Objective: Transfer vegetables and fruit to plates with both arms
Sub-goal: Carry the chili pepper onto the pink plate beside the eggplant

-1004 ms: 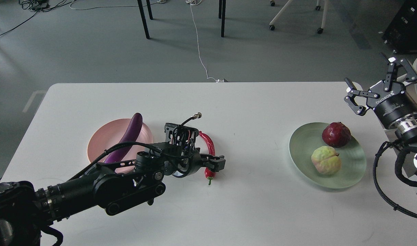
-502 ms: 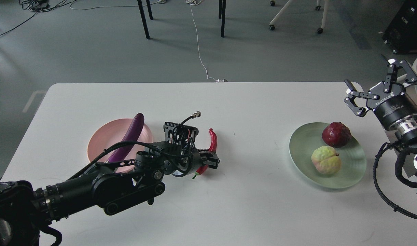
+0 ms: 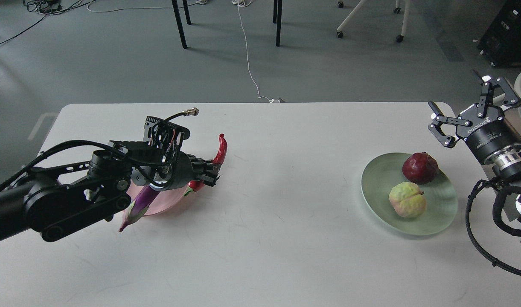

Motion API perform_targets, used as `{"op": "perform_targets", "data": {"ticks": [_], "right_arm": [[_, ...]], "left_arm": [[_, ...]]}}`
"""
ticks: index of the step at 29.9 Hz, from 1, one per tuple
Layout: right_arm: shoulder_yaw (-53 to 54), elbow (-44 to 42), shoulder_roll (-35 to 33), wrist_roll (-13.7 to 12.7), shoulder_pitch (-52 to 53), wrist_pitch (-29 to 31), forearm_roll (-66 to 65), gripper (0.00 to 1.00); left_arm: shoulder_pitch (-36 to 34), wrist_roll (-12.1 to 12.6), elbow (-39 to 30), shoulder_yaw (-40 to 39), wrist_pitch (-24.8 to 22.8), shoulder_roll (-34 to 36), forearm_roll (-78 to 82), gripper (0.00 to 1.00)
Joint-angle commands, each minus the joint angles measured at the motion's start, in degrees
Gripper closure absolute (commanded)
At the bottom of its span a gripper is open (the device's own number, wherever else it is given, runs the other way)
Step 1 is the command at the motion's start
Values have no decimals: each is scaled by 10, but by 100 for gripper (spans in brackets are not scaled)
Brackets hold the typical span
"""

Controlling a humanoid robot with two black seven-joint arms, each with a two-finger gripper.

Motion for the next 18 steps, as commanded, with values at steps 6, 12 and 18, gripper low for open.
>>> {"op": "perform_targets", "data": {"ticks": [6, 12, 18], "right_arm": [[-3, 0, 4, 0, 0, 0, -1, 2], [-4, 1, 4, 0, 0, 0, -3, 2], [-4, 1, 5, 0, 0, 0, -3, 2]], "left_arm": [[-49, -101, -13, -15, -23, 126, -27, 89], [-49, -104, 2, -7, -23, 160, -57, 89], [-12, -104, 25, -4, -23, 176, -53, 88]]}}
